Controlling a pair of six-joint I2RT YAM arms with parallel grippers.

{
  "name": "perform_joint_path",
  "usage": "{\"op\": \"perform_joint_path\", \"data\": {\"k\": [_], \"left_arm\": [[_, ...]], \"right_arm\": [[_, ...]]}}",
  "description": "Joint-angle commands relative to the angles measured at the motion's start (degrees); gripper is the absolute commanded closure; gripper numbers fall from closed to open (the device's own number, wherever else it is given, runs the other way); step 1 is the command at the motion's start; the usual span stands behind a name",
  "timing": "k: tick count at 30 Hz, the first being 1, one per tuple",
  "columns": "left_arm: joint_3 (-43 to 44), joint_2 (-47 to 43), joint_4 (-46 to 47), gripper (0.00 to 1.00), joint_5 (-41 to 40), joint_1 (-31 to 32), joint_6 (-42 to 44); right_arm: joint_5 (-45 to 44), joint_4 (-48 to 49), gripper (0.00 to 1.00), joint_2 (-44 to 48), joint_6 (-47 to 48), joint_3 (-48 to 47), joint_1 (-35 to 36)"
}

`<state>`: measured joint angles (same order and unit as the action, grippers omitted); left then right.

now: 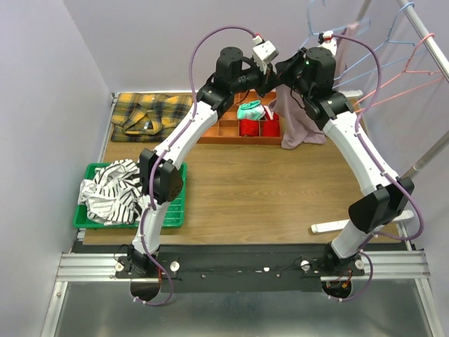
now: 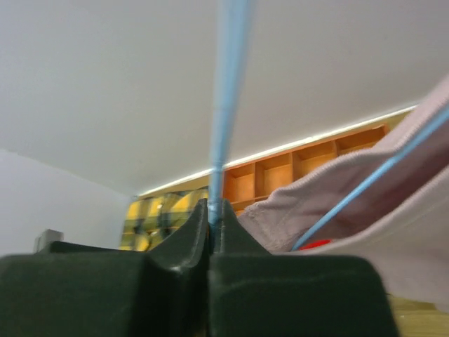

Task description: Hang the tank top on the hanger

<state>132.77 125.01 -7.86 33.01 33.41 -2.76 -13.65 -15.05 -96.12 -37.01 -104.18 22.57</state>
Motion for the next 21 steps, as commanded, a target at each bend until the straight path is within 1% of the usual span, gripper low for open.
{"op": "perform_joint_path", "data": {"k": [1, 2, 4, 7, 9, 10, 13, 14, 17, 21], "left_arm": [[1.7, -2.4, 2.41, 1.0, 0.82, 0.61, -0.22], [1.7, -2.58, 2.32, 0.98, 0.74, 0.61, -0.31], [0.66, -3.45, 2.76, 0.8, 0.3, 0.61, -0.4], [-1.71, -5.03, 4.16, 0.75, -0.67, 0.61, -0.31], [-2.08, -5.56, 3.99, 0.6, -1.11, 0.61, -0.14], [-2.42, -6.0, 4.08, 0.57, -1.11, 0.61, -0.05], [-3.3, -7.14, 4.34, 0.55, -1.11, 0.61, 0.04], [-3.74, -7.5, 4.52, 0.52, -1.11, 0.61, 0.04], [-5.94, -9.25, 5.05, 0.47, -1.64, 0.61, 0.22], [-10.59, -12.94, 5.48, 0.46, -2.51, 0.52, 1.0]], "right_arm": [[-5.86, 0.9, 0.99, -1.18, 3.09, -0.14, 0.37], [-6.73, 1.16, 0.99, -1.27, 3.44, -0.23, 0.37], [-7.53, 1.16, 0.99, -1.35, 3.79, -0.58, 0.37], [-9.29, 1.16, 0.99, -1.27, 3.7, -1.11, 0.37], [-10.25, 1.16, 0.99, -1.35, 3.62, -1.81, 0.37], [-10.43, 0.9, 0.99, -1.7, 3.53, -2.25, 0.37], [-10.35, 0.64, 0.99, -2.06, 2.92, -2.87, 0.37], [-10.69, 0.81, 0.99, -2.14, 2.39, -3.04, 0.37], [-10.87, 0.46, 0.99, -2.67, 0.81, -4.53, 0.37], [-12.01, -0.68, 0.99, -4.16, -2.53, -8.4, 0.37]]}}
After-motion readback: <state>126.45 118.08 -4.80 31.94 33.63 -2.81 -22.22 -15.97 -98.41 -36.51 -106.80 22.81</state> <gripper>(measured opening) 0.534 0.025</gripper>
